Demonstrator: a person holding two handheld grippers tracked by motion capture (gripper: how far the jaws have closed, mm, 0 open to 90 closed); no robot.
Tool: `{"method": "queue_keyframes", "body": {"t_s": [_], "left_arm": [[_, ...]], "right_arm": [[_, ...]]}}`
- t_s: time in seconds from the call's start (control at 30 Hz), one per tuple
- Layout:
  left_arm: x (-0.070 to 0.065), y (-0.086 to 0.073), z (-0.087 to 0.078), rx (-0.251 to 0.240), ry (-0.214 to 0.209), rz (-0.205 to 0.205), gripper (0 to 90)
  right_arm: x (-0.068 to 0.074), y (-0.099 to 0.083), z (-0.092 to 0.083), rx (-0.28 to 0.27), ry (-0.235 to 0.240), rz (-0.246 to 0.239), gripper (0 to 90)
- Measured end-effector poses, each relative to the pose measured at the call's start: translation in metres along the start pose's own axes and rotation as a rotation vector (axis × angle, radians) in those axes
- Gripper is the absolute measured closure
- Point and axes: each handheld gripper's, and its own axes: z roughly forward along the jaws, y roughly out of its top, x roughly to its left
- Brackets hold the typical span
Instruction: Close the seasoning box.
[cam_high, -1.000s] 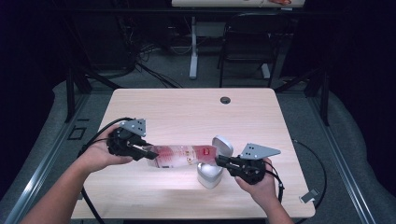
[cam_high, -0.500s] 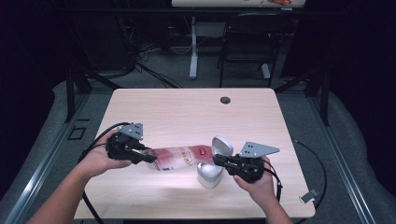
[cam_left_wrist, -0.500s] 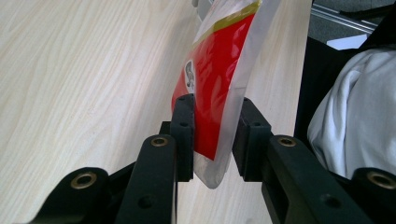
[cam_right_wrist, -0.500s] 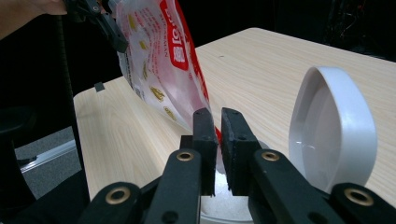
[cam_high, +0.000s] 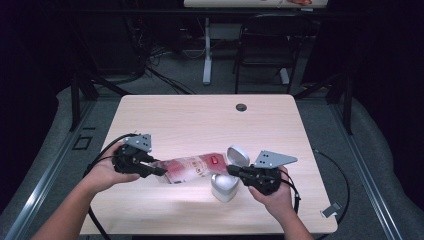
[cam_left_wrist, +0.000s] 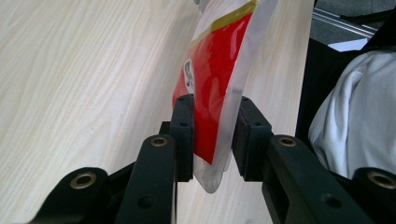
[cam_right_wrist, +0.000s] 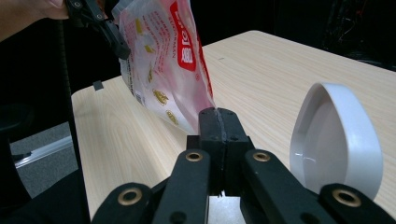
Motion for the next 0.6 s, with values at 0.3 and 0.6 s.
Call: {"method": "queue_keyframes", "body": {"t_s": [0.3,0.6], "left_arm": [[-0.001,0.000,-0.002,0.008,0.008,0.002,72.3],[-0.002,-0.002,0.005,0.015,0.006,0.000,72.1]], "right_arm": [[0.002,0.011,-0.001,-0.004,-0.011,-0.030,90.0],[0.004,0.026,-0.004,0.010,-0.039,-0.076,90.0]]}}
